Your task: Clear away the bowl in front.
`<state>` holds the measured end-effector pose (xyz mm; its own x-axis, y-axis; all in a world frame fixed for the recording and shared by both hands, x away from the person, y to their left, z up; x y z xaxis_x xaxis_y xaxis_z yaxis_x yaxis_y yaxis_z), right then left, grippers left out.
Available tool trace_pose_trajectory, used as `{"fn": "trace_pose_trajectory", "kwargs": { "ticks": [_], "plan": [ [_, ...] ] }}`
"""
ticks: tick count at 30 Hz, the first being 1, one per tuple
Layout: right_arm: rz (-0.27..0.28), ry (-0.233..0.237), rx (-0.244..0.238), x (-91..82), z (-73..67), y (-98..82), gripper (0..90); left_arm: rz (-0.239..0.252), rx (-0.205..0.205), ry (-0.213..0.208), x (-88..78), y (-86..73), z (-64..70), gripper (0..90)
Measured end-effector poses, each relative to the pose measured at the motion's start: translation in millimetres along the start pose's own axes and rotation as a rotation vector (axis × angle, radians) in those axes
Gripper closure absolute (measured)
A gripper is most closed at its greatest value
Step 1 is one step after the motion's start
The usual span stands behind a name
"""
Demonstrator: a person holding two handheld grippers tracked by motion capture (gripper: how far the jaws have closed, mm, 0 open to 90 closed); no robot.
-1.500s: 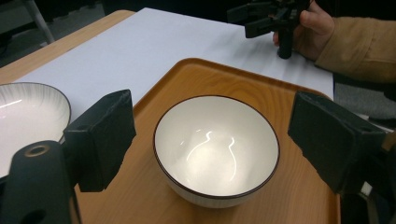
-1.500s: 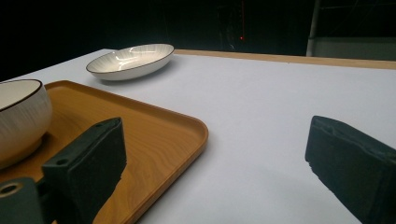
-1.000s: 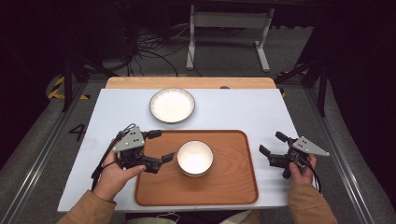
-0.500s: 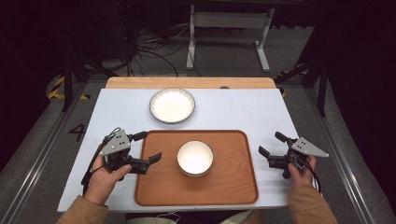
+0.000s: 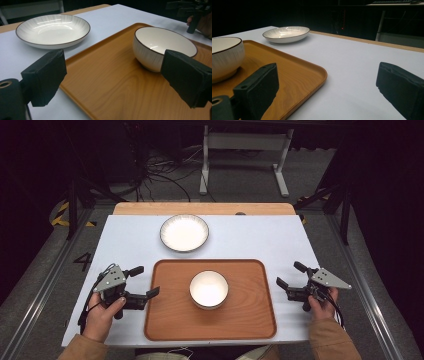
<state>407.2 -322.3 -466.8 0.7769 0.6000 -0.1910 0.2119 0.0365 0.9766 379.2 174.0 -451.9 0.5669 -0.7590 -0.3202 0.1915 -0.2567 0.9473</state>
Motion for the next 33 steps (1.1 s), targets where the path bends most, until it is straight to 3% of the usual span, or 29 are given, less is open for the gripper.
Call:
{"fn": "trace_pose_trajectory", "kwargs": {
  "ticks": [6,12,26,33],
  "plan": [
    [0.002,0.0,-0.001,-0.3,0.1,0.1,4.7,0.036,-0.014,0.009,-5.3,-8.1,-6.4,7.5],
    [0.004,0.001,0.0,-0.5,0.1,0.1,4.7,0.035,-0.038,0.011,-6.9,-19.3,-11.2,6.9],
    [0.005,0.003,0.001,-0.8,-0.1,0.1,4.7,0.023,0.008,0.028,-4.9,-36.2,-11.4,5.9],
    [0.007,0.004,0.001,-0.9,-0.1,0.1,4.6,0.007,-0.012,0.038,-3.0,-37.7,-11.7,4.5]
  ]
}}
Point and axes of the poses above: each handheld gripper's, and its own axes: x roughly forward along the jaws, y roughly out of its top, z roughly to its right, the point moved 6 cm from there along x, roughly forward along the jaws, and after that the axes turned 6 degrees about x, right-handed, at the moved point
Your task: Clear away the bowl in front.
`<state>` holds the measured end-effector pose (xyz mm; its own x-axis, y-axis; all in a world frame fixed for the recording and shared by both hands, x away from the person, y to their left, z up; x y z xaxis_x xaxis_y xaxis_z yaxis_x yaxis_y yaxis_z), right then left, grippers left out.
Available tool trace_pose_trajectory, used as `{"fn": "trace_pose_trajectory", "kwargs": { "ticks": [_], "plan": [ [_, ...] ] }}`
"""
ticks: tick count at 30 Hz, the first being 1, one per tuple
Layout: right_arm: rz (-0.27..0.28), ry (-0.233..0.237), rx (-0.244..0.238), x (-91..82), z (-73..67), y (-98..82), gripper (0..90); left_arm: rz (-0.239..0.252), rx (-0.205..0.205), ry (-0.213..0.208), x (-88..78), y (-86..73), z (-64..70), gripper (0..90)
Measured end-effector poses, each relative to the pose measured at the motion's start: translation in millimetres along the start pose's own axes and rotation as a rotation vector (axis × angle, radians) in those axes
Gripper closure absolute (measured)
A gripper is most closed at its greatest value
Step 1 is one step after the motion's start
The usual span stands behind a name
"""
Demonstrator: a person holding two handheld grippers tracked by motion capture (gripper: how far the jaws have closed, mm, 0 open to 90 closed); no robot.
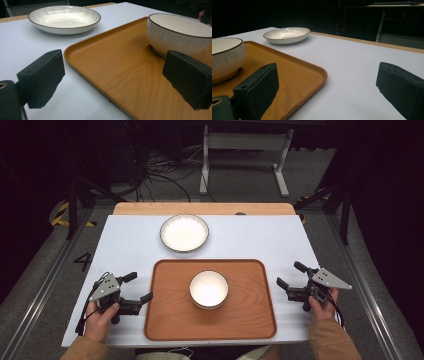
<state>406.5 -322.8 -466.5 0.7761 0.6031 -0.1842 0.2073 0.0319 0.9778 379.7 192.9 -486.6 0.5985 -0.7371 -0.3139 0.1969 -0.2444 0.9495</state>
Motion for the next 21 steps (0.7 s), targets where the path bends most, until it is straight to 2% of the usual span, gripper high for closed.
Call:
{"fn": "trace_pose_trajectory", "kwargs": {
  "ticks": [4,7,12,21],
  "plan": [
    [0.002,0.0,-0.001,-0.1,-0.1,0.0,4.7,-0.027,-0.024,0.019,2.7,-0.9,-2.2,3.7],
    [0.003,0.0,-0.002,-0.1,-0.2,0.0,4.7,-0.038,-0.026,0.022,4.2,-1.0,-2.3,3.7],
    [0.002,0.0,-0.003,-0.3,-0.3,0.0,4.7,-0.055,-0.007,0.025,4.9,-1.3,-1.7,3.9],
    [0.004,0.0,-0.002,-0.3,-0.3,0.1,4.7,-0.056,-0.006,0.024,5.3,-1.4,-1.5,4.1]
  ]
}}
Point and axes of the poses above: each handheld gripper's, and its own axes: x roughly forward along the jaws, y roughly out of its top, z roughly to its right, the point moved 6 cm from there along x, roughly forward along the jaws, and after that the axes turned 6 degrees about x, right-handed, at the moved point
